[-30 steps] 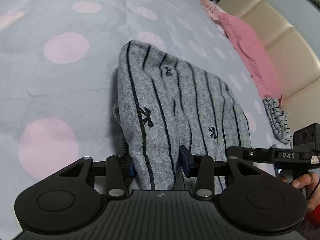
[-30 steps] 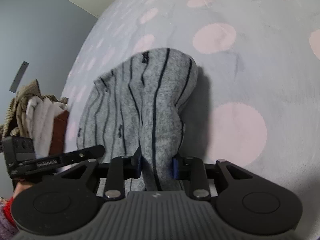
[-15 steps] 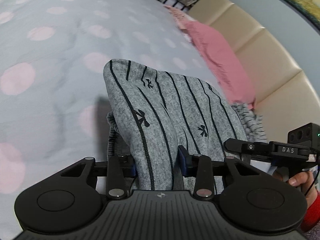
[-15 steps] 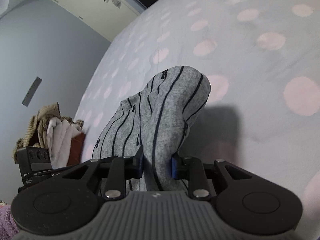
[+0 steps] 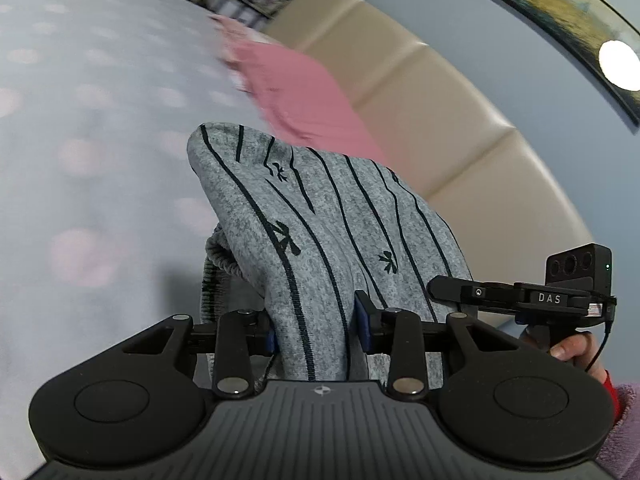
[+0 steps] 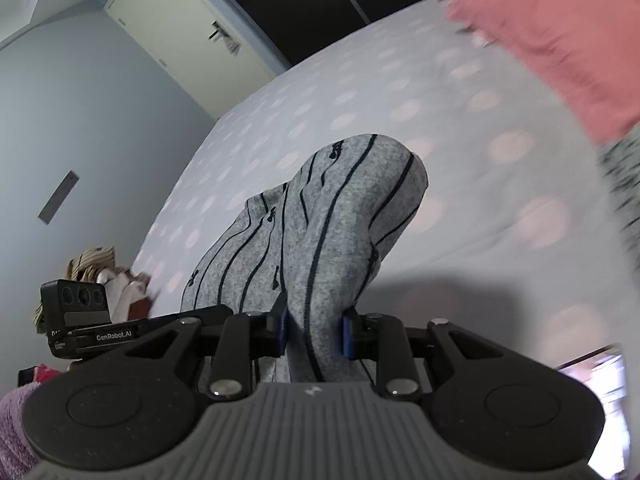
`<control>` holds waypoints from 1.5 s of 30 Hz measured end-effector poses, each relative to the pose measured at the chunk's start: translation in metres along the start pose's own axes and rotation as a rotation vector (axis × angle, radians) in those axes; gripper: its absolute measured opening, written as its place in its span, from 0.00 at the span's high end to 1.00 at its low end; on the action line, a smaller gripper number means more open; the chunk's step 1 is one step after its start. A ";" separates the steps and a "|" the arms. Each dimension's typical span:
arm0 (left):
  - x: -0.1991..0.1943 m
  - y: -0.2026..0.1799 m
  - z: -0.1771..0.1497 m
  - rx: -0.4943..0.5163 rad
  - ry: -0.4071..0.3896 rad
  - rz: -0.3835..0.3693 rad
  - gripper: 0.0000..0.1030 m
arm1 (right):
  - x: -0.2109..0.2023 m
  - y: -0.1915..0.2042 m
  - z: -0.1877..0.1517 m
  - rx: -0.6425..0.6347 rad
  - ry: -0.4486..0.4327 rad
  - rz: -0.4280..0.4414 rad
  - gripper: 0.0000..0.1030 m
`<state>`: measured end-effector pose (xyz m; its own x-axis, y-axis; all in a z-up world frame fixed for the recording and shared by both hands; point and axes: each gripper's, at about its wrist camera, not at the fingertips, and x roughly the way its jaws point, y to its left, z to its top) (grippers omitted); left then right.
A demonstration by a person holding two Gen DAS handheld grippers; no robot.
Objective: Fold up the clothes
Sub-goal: 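Lift the folded garment with both grippers and carry it toward the pink pillow, then lower the garment beside the pink pillow and open both grippers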
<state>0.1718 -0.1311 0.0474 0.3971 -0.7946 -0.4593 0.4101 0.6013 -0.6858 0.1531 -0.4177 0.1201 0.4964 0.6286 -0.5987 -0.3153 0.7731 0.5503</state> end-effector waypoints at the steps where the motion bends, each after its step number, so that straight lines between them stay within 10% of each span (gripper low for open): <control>1: 0.015 -0.009 0.004 0.009 0.010 -0.019 0.69 | -0.015 -0.011 0.007 -0.015 -0.010 -0.016 0.74; 14: 0.243 -0.111 0.047 0.086 0.156 -0.194 0.69 | -0.160 -0.179 0.065 0.044 -0.167 -0.246 0.74; 26: 0.399 -0.101 0.038 0.154 0.254 -0.127 0.70 | -0.157 -0.335 0.078 0.150 -0.273 -0.350 0.74; 37: 0.432 -0.059 0.026 0.177 0.280 -0.006 0.66 | -0.098 -0.407 0.069 0.259 -0.280 -0.471 0.67; 45: 0.347 -0.099 0.045 0.239 0.209 0.079 0.59 | -0.084 -0.379 0.071 0.207 -0.253 -0.748 0.45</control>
<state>0.3061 -0.4632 -0.0185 0.2681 -0.7300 -0.6287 0.5761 0.6445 -0.5027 0.2879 -0.7698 0.0030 0.6920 -0.1045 -0.7143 0.3151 0.9339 0.1687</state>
